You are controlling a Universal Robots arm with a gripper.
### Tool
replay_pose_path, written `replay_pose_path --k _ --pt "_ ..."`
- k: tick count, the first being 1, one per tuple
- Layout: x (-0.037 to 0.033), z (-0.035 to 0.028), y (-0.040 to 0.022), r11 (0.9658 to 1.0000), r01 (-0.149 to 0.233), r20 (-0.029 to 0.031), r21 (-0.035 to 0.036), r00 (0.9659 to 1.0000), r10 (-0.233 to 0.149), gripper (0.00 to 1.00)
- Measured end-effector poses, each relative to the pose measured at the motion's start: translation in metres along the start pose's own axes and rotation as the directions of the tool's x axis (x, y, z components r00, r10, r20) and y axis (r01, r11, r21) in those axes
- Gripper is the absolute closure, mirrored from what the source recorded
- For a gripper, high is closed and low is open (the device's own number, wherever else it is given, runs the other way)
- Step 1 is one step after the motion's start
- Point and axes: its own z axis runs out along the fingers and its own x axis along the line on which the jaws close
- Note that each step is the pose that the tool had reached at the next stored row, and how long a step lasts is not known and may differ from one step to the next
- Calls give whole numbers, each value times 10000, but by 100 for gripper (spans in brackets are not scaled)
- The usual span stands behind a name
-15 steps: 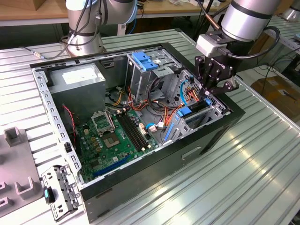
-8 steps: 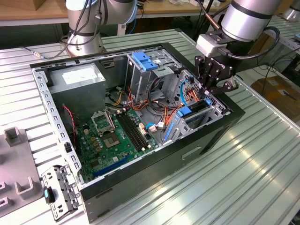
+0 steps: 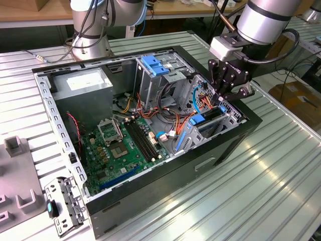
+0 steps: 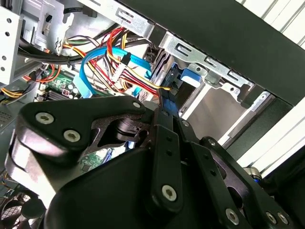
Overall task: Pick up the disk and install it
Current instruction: 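Insert the second disk wire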
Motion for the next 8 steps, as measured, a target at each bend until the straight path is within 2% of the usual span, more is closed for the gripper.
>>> replay_pose_path --k 4,8 --pt "1 0 21 10000 0 1 0 10000 0 89" --pt "4 -1 108 10000 -1 4 0 10000 1 89"
